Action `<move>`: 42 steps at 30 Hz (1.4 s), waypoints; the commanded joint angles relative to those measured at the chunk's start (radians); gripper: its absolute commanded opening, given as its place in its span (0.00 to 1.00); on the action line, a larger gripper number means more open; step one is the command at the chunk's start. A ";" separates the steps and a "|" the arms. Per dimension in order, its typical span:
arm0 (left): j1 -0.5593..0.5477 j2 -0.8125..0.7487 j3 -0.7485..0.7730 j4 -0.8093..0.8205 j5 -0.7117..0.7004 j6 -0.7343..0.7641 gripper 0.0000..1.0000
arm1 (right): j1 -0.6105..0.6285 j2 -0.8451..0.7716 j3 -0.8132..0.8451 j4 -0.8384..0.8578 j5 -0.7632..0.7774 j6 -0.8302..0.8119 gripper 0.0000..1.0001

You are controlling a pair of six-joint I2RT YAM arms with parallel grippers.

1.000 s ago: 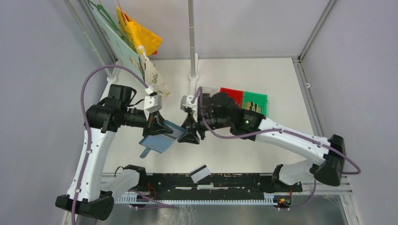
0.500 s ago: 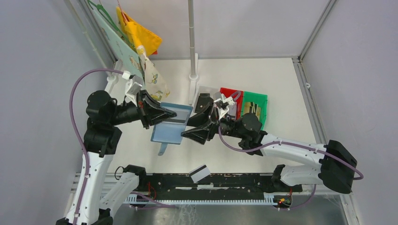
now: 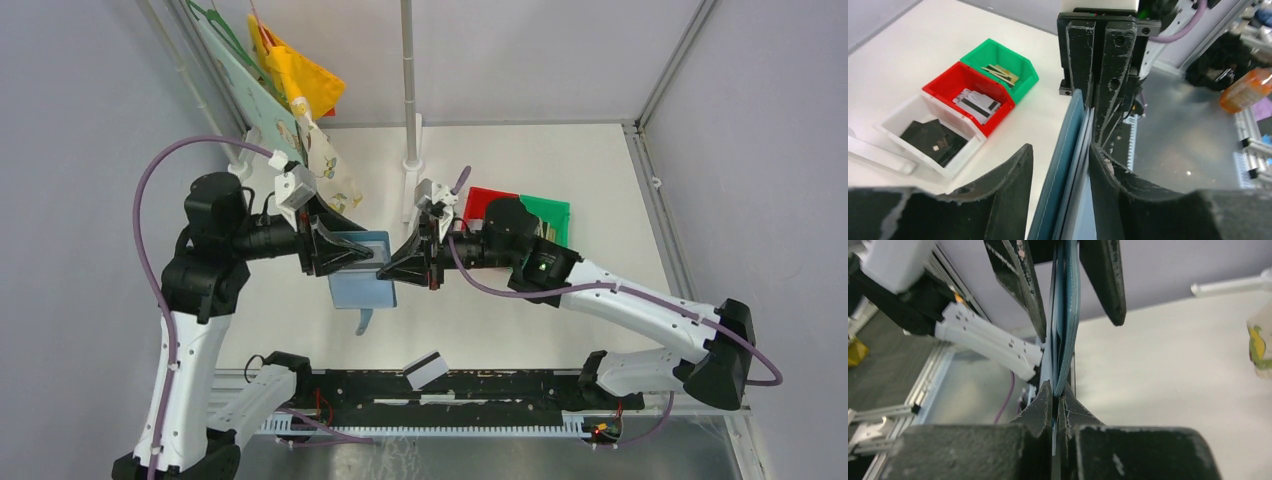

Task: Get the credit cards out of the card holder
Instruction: Remove the credit card from the card holder.

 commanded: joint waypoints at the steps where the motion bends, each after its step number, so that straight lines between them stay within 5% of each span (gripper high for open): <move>1: -0.002 0.110 0.136 -0.492 0.034 0.608 0.48 | -0.003 0.030 0.187 -0.586 -0.016 -0.295 0.00; 6: -0.003 0.226 0.181 -0.805 0.042 0.918 0.32 | -0.001 0.098 0.321 -0.817 0.016 -0.396 0.00; 10: -0.023 0.230 0.142 -0.813 0.028 0.917 0.24 | -0.002 0.132 0.381 -0.852 0.013 -0.411 0.00; 19: -0.072 0.229 0.106 -0.813 0.016 0.906 0.26 | 0.000 0.226 0.559 -0.946 0.004 -0.493 0.00; 27: -0.081 0.234 0.095 -0.798 0.038 0.905 0.02 | -0.018 0.224 0.579 -0.908 0.050 -0.489 0.00; 28: -0.082 0.233 0.093 -0.779 0.043 0.887 0.02 | -0.018 0.207 0.563 -0.886 0.054 -0.486 0.05; 30: -0.082 0.223 0.086 -0.667 0.032 0.760 0.02 | -0.026 0.170 0.523 -0.833 0.120 -0.465 0.39; 32: -0.081 0.201 0.074 -0.503 -0.020 0.584 0.02 | -0.049 0.117 0.474 -0.769 0.196 -0.428 0.55; 37: -0.081 0.116 0.016 -0.143 -0.191 0.180 0.02 | -0.131 -0.109 0.243 -0.467 0.361 -0.199 0.64; 42: -0.081 0.089 -0.024 0.014 -0.237 -0.047 0.02 | -0.130 -0.243 -0.026 -0.073 0.212 0.088 0.67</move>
